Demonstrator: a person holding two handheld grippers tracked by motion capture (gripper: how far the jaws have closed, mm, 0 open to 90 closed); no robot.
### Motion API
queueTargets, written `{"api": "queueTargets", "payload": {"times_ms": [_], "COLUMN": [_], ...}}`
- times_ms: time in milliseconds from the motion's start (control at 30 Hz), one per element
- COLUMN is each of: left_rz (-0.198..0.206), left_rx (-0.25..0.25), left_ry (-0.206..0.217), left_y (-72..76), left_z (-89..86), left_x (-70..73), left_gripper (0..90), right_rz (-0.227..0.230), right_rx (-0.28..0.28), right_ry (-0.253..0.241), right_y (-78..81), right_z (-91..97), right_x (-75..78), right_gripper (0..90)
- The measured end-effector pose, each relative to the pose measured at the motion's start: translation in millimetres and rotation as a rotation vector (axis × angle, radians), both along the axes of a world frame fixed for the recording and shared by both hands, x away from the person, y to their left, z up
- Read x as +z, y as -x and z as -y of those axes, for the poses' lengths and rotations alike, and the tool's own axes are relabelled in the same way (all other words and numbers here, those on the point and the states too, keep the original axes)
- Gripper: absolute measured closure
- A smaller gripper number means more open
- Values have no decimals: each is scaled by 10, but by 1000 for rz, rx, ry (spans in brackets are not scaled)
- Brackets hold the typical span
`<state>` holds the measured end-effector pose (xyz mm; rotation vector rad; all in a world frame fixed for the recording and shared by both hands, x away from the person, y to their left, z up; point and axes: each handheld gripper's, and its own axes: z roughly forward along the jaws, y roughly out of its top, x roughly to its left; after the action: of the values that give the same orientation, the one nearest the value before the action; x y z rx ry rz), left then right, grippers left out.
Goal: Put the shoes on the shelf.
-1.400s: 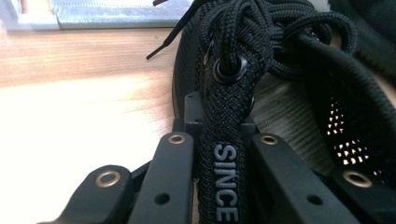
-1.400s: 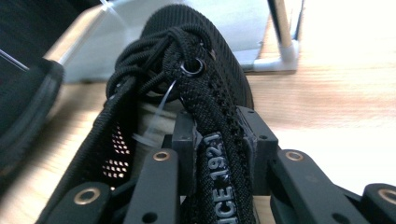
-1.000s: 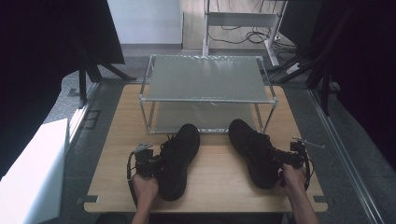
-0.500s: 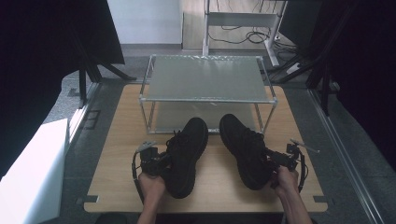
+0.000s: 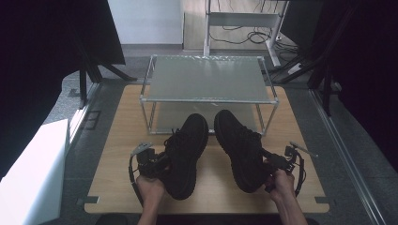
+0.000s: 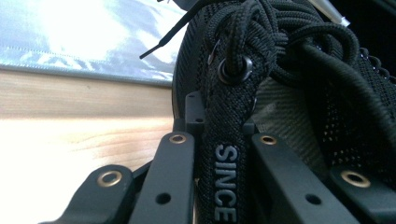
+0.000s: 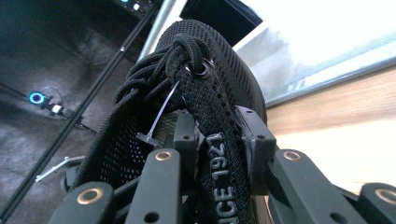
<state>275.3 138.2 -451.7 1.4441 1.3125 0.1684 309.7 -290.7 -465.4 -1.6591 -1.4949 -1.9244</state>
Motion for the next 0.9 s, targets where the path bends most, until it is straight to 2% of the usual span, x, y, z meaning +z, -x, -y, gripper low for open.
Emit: {"api": "queueTargets", "payload": {"times_ms": [367,467,567,733,900], "left_rz": [39,50,55,57,67], "left_rx": [7,16,20,22,25], "left_ry": [36,57,59,67,74], "left_y": [87,103,107,100,83], "left_z": [-20,-29,-36,-42,-25], "left_x": [166,223,267,307,380], "left_gripper": [831,830,830,830,829], "right_rz": [27,41,45,57,72], "right_rx": [-4,-10,-13,-14,-16], "right_ry": [-54,-28,-39,-30,-36], "right_y": [106,125,125,136,141], "right_z": [-79,-107,-115,-129,-140], "right_x": [183,274,313,399,528], "right_gripper": [731,731,738,738,738]}}
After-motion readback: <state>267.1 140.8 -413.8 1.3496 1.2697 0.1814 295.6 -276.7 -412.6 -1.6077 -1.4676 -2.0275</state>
